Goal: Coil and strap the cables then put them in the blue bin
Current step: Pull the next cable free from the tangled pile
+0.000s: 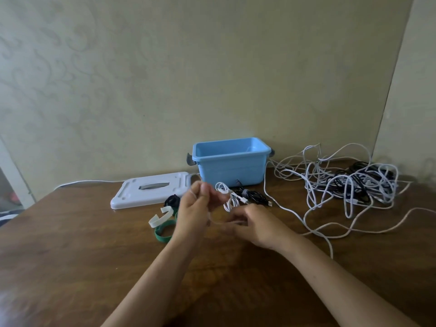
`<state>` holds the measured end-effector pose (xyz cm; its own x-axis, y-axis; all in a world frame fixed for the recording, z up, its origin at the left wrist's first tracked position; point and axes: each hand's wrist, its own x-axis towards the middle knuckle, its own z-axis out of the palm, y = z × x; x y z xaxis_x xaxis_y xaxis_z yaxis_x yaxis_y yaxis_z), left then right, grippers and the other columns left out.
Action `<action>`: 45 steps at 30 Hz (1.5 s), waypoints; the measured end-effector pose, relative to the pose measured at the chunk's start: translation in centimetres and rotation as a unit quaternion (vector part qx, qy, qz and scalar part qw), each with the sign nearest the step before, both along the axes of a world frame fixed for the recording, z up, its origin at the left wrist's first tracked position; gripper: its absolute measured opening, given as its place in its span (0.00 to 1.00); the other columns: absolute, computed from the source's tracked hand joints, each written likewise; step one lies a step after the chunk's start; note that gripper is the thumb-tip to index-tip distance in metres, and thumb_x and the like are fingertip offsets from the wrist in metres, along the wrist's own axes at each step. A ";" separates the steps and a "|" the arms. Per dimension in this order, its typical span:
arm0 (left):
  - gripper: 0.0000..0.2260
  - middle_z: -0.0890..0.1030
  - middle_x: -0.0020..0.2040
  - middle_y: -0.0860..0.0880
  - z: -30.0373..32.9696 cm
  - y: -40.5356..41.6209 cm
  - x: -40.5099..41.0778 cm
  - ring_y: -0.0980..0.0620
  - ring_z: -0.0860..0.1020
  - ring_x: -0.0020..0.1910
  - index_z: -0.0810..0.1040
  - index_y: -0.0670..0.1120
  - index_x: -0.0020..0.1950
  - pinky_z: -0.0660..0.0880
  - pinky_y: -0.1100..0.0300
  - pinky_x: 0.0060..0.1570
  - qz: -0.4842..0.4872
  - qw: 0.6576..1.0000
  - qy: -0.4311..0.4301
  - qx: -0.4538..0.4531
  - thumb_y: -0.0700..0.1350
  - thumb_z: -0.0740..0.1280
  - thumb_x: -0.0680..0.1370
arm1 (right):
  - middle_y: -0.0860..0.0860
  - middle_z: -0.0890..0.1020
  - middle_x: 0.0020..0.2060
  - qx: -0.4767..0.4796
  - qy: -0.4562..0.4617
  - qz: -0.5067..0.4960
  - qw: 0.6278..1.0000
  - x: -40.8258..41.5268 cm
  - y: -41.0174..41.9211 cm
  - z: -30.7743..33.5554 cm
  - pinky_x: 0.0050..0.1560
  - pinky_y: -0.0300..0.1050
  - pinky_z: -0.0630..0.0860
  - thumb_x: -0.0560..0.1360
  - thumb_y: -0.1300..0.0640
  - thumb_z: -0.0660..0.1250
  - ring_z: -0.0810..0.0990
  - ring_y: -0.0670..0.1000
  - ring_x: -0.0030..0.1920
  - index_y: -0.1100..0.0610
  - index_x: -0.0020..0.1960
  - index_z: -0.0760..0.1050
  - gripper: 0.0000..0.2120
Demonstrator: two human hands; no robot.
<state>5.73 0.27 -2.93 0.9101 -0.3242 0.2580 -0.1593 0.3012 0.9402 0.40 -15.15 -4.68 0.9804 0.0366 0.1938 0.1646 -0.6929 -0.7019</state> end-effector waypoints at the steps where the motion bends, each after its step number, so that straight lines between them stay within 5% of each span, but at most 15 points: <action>1: 0.13 0.77 0.33 0.43 0.3 0.4 0.4 0.45 0.81 0.34 0.73 0.41 0.46 0.82 0.53 0.41 0.006 0.999 0.013 -0.037 0.44 0.55 0.86 | 0.46 0.85 0.39 -0.034 0.011 -0.002 0.999 0.0 -0.5 0.1 0.44 0.45 0.77 0.75 0.37 0.70 0.82 0.43 0.41 0.47 0.48 0.83 0.14; 3: 0.14 0.66 0.28 0.47 0.8 1.3 1.0 0.52 0.67 0.21 0.72 0.42 0.45 0.70 0.61 0.22 0.001 0.996 0.031 -0.078 0.44 0.54 0.86 | 0.44 0.81 0.35 -0.079 0.039 -0.007 0.996 -0.1 -1.5 0.6 0.40 0.45 0.72 0.77 0.37 0.68 0.79 0.44 0.39 0.43 0.43 0.81 0.12; 6: 0.13 0.64 0.29 0.47 1.2 1.7 1.1 0.55 0.58 0.19 0.73 0.41 0.47 0.58 0.65 0.18 -0.051 0.997 0.030 -0.050 0.45 0.54 0.86 | 0.44 0.81 0.36 -0.102 0.054 -0.022 0.993 -0.2 -2.6 1.3 0.42 0.45 0.73 0.77 0.36 0.68 0.79 0.44 0.40 0.42 0.41 0.80 0.12; 11: 0.14 0.83 0.42 0.46 0.7 1.1 -0.1 0.55 0.62 0.22 0.79 0.43 0.56 0.59 0.63 0.21 -0.079 0.984 -0.056 0.147 0.48 0.56 0.86 | 0.40 0.83 0.36 -0.022 -0.011 -0.086 0.996 -0.3 -3.2 2.1 0.37 0.35 0.68 0.71 0.40 0.75 0.79 0.36 0.39 0.45 0.42 0.82 0.10; 15: 0.16 0.78 0.27 0.61 0.6 -0.1 -1.4 0.62 0.70 0.23 0.82 0.50 0.51 0.67 0.67 0.29 -0.060 0.936 -0.153 0.313 0.48 0.55 0.86 | 0.34 0.77 0.26 0.013 -0.082 -0.107 0.991 -0.5 -2.8 2.0 0.31 0.29 0.67 0.69 0.47 0.79 0.75 0.34 0.30 0.49 0.41 0.83 0.08; 18: 0.20 0.75 0.25 0.56 0.3 -0.3 -1.5 0.60 0.71 0.26 0.79 0.50 0.37 0.71 0.61 0.38 -0.070 0.909 -0.176 0.372 0.50 0.57 0.85 | 0.32 0.76 0.24 0.017 -0.086 -0.120 0.989 -0.6 -3.0 2.0 0.29 0.29 0.67 0.69 0.48 0.81 0.74 0.33 0.29 0.50 0.41 0.82 0.09; 22: 0.19 0.71 0.30 0.53 0.2 0.2 -0.7 0.59 0.66 0.25 0.76 0.43 0.42 0.64 0.65 0.28 -0.046 0.932 -0.114 0.342 0.53 0.56 0.85 | 0.47 0.78 0.28 -0.006 -0.050 -0.100 0.994 -0.6 -3.3 2.2 0.32 0.38 0.63 0.71 0.35 0.73 0.70 0.40 0.28 0.47 0.41 0.81 0.16; 26: 0.18 0.67 0.28 0.53 0.7 1.2 0.4 0.57 0.61 0.24 0.69 0.48 0.37 0.58 0.64 0.25 -0.019 0.978 0.005 0.209 0.54 0.56 0.85 | 0.36 0.81 0.38 -0.001 -0.016 -0.094 0.995 -1.2 -3.4 3.2 0.41 0.38 0.68 0.82 0.42 0.62 0.77 0.36 0.43 0.46 0.44 0.81 0.14; 28: 0.18 0.65 0.29 0.52 0.7 0.9 0.0 0.57 0.59 0.25 0.68 0.48 0.38 0.56 0.62 0.26 -0.043 0.980 0.025 0.195 0.55 0.56 0.84 | 0.41 0.83 0.44 0.038 -0.038 -0.089 0.995 -1.1 -2.8 3.0 0.47 0.41 0.72 0.84 0.45 0.60 0.79 0.40 0.48 0.47 0.46 0.82 0.14; 35: 0.23 0.66 0.29 0.52 0.1 -0.4 -1.5 0.56 0.60 0.25 0.73 0.51 0.39 0.56 0.63 0.24 -0.124 0.971 0.038 0.200 0.69 0.56 0.77 | 0.45 0.81 0.38 0.047 -0.112 -0.048 0.991 -1.0 0.5 1.4 0.42 0.46 0.75 0.83 0.43 0.61 0.78 0.44 0.38 0.45 0.51 0.80 0.11; 40: 0.22 0.67 0.24 0.52 0.4 -0.7 -1.6 0.55 0.61 0.22 0.71 0.46 0.36 0.56 0.61 0.25 -0.059 0.978 0.036 0.199 0.58 0.54 0.84 | 0.43 0.85 0.50 0.004 -0.068 -0.001 0.998 -1.2 1.3 1.0 0.51 0.43 0.79 0.80 0.42 0.66 0.82 0.41 0.50 0.44 0.65 0.78 0.15; 45: 0.25 0.69 0.25 0.49 0.2 0.1 -0.5 0.53 0.62 0.23 0.73 0.40 0.41 0.58 0.61 0.24 0.014 0.989 0.015 0.145 0.56 0.49 0.85 | 0.42 0.82 0.41 -0.053 -0.045 -0.044 0.997 -1.5 0.6 1.8 0.38 0.41 0.72 0.80 0.41 0.65 0.80 0.41 0.41 0.44 0.51 0.76 0.08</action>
